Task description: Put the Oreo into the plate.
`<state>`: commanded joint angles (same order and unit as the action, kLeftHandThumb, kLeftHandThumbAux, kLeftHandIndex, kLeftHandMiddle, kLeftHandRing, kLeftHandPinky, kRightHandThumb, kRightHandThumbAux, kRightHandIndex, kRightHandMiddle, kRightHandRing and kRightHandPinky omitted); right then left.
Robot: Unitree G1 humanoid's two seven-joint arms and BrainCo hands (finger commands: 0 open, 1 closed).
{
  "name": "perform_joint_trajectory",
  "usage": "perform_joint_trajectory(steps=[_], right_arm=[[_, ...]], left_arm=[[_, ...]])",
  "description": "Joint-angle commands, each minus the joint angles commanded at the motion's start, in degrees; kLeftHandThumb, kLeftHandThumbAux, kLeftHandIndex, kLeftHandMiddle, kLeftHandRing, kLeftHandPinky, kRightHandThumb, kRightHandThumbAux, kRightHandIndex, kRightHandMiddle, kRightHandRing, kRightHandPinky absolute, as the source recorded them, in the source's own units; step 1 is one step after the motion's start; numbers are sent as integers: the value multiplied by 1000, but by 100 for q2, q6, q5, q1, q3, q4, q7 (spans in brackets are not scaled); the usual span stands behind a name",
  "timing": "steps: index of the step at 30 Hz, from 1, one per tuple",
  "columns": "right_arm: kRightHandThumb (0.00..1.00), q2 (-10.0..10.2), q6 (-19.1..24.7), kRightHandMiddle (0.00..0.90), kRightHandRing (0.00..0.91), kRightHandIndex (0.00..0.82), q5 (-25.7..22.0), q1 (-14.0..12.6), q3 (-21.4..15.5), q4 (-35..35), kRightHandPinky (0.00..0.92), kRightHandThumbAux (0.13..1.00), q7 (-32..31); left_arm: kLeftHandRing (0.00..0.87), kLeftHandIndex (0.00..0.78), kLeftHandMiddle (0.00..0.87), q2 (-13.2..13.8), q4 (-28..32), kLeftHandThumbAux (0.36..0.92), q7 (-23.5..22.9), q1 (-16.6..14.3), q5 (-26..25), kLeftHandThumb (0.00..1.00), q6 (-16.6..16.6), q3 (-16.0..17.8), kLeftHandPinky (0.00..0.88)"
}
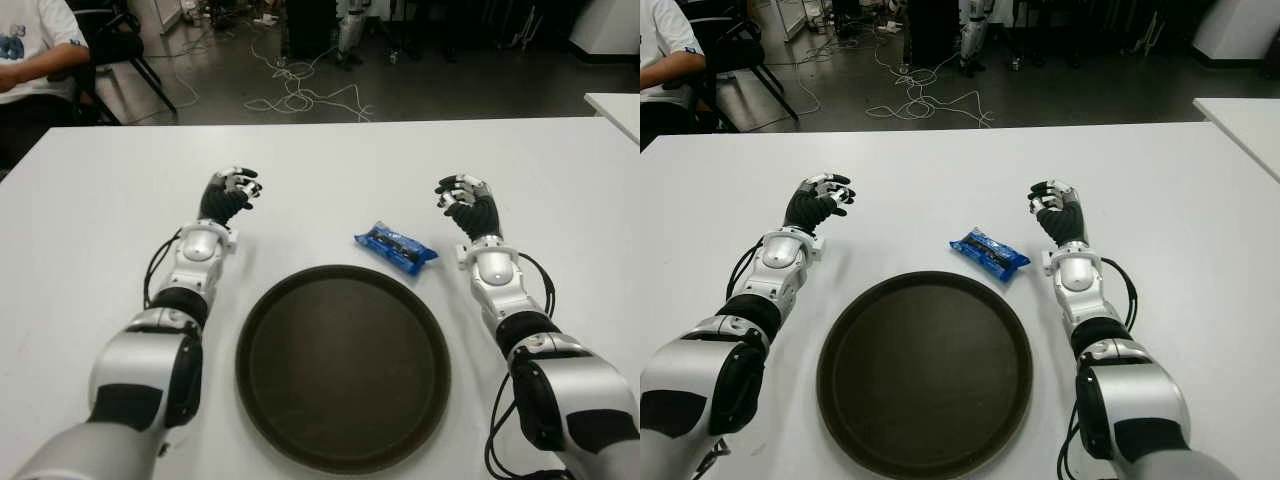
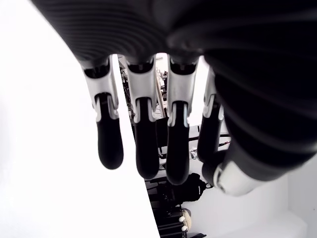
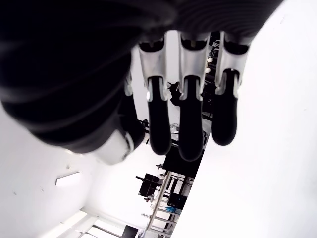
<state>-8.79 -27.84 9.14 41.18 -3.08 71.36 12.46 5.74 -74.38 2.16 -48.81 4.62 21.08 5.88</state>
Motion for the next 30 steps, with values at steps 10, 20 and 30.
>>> perform_joint_trajectory(steps=[10, 20, 30], right_arm=[[668, -24, 4, 433, 474, 409, -7, -3, 70, 0, 511, 739, 24], [665, -87, -125, 395, 436, 405, 159, -22, 217, -28, 456, 741, 265], [19, -313, -705, 270, 282, 220, 932, -90, 703, -176, 288, 785, 1440]], left_arm=[[392, 369, 464, 8, -9, 688, -15, -1, 8, 818, -15, -3, 432], [393, 378, 462, 9, -5, 686, -105, 14, -37, 821, 26, 39, 452], [392, 383, 458, 2, 1, 685, -88, 9, -34, 822, 26, 45, 453]])
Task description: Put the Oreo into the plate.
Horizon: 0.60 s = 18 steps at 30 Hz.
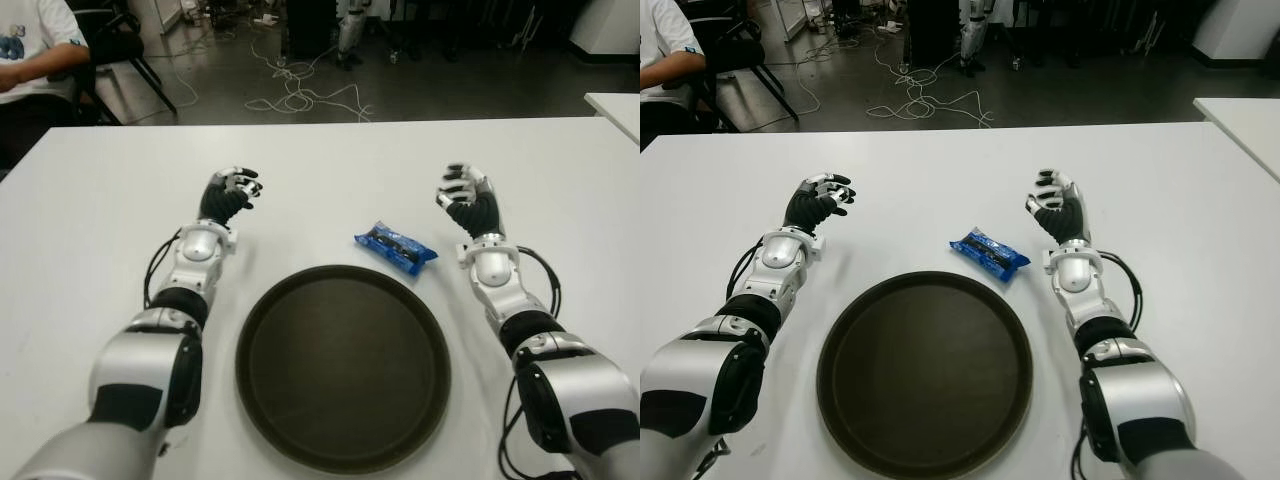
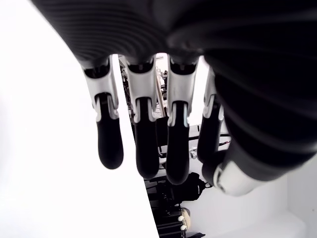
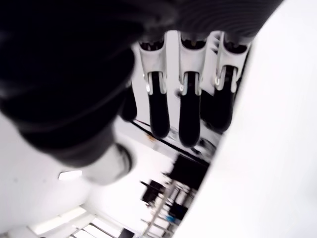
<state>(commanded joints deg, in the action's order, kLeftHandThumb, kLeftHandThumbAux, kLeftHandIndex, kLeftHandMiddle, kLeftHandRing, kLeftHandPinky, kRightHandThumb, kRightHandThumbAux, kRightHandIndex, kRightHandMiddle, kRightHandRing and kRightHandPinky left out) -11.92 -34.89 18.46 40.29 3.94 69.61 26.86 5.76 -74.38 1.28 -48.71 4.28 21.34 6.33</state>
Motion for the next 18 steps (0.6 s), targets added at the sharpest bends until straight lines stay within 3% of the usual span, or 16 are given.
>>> perform_joint_trajectory(steps=[10, 18], right_arm=[[0, -203, -207, 196, 221, 144, 882, 141, 623, -191, 230, 801, 1095], [0, -392, 71, 186, 212, 121, 1474, 212, 1140, -362, 236, 799, 1211]], left_arm=[[387, 375, 459, -1, -12, 688, -5, -11, -9, 820, -49, 16, 441], [386, 365, 465, 14, -16, 689, 15, -6, 19, 817, -93, -6, 431]])
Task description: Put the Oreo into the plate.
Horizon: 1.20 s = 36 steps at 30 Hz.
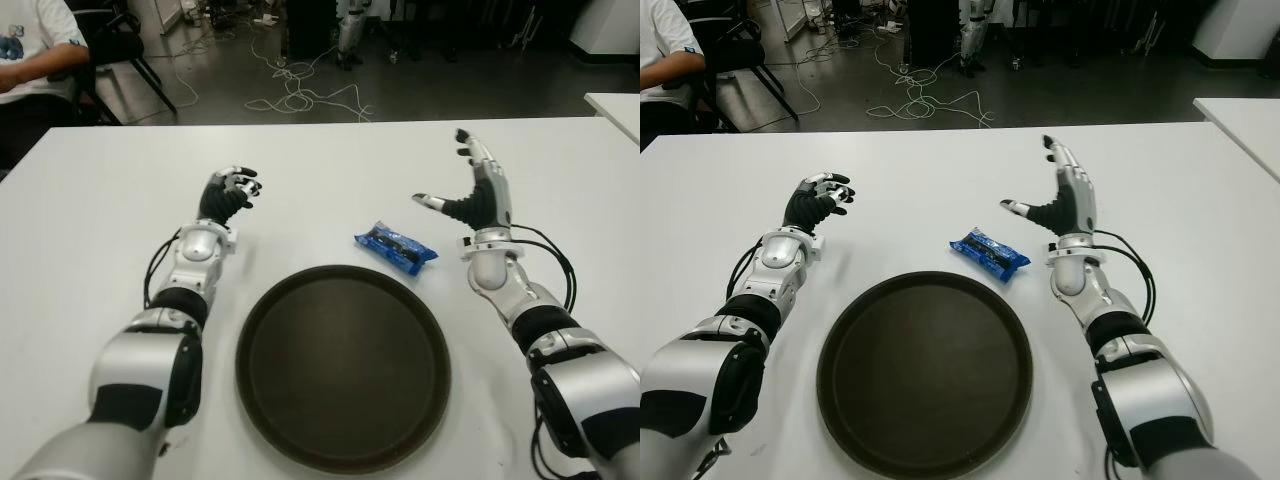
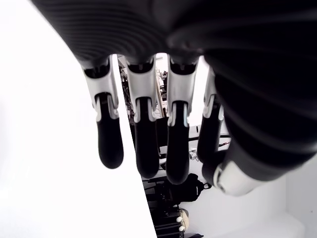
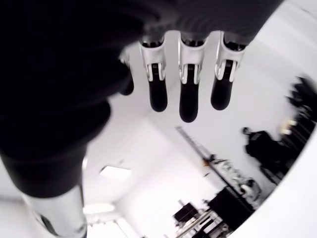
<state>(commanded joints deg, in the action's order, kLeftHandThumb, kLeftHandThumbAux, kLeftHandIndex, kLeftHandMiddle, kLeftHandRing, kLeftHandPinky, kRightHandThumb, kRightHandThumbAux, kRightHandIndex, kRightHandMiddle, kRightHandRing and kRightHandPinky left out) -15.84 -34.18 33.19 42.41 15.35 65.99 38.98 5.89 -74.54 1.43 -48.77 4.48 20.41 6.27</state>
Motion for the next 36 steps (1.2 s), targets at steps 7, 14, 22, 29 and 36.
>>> perform_joint_trajectory(steps=[7, 14, 22, 29, 36], right_arm=[[0, -135, 1623, 193, 208, 157, 936, 587, 955, -405, 223, 777, -1726], [0, 41, 2834, 177, 185, 168, 1270, 680, 1386, -1183, 185, 745, -3088], [0, 112, 4195, 150, 169, 146, 1700, 520, 1823, -2291, 176, 706, -4512], [0, 135, 4932, 151, 187, 126, 1922, 379, 1982, -2778, 235, 706, -5093], [0, 118, 5540, 173, 225, 143, 2112, 288, 2152, -3339, 287, 694, -5796]], left_arm=[[385, 372, 461, 31, -11, 687, 42, 7, 44, 818, -10, -35, 429], [383, 374, 460, 66, -1, 688, 70, 24, 107, 818, 55, -91, 411], [394, 368, 465, 81, 1, 688, 76, 26, 121, 817, 70, -104, 429], [395, 374, 462, 55, 12, 687, 74, 36, 84, 820, 72, -69, 451], [382, 371, 460, 48, 17, 689, 85, 34, 76, 818, 55, -60, 430]])
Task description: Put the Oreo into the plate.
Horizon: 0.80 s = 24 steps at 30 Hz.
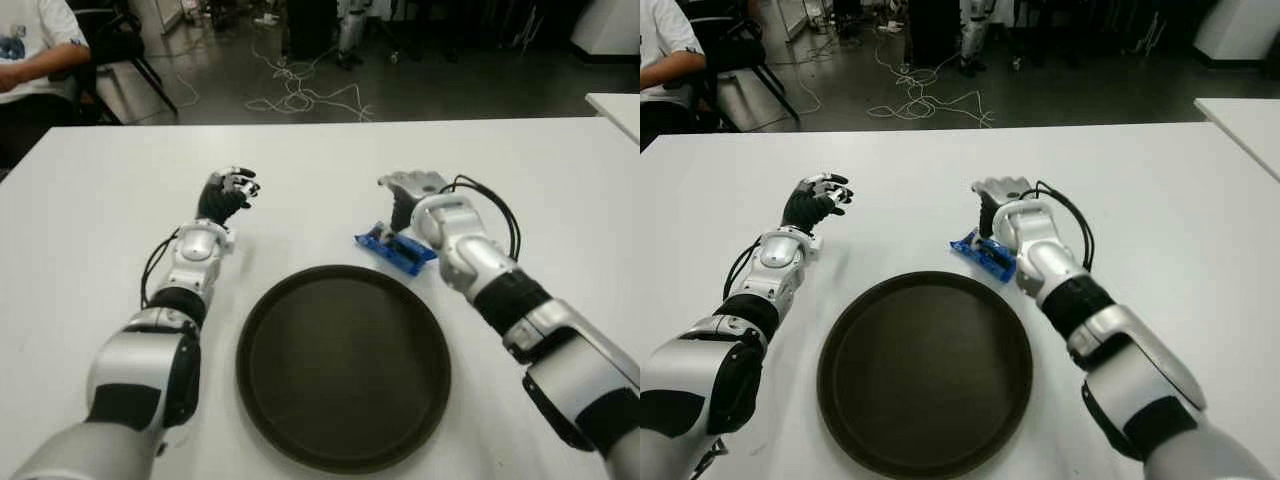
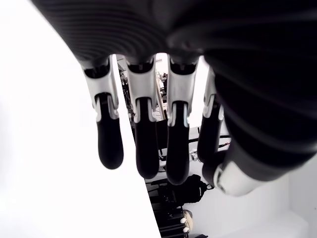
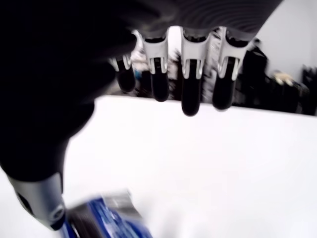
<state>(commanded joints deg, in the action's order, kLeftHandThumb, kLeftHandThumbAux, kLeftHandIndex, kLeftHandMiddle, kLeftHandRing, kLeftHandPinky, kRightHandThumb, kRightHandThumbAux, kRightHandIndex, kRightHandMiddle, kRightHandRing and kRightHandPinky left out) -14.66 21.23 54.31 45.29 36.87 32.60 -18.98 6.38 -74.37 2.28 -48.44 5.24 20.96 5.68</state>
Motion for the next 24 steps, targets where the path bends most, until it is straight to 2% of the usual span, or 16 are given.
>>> perform_joint_trajectory(steps=[7, 24], right_arm=[[0, -24, 233, 207, 257, 183, 72, -114, 29, -312, 312, 680, -93], [0, 96, 527, 209, 275, 184, 122, -139, 67, -312, 361, 663, 60]], left_arm=[[400, 374, 462, 0, -7, 687, -18, -5, -1, 820, -1, 1, 454], [398, 385, 458, -14, -3, 684, -98, 7, -69, 823, 48, 54, 460]])
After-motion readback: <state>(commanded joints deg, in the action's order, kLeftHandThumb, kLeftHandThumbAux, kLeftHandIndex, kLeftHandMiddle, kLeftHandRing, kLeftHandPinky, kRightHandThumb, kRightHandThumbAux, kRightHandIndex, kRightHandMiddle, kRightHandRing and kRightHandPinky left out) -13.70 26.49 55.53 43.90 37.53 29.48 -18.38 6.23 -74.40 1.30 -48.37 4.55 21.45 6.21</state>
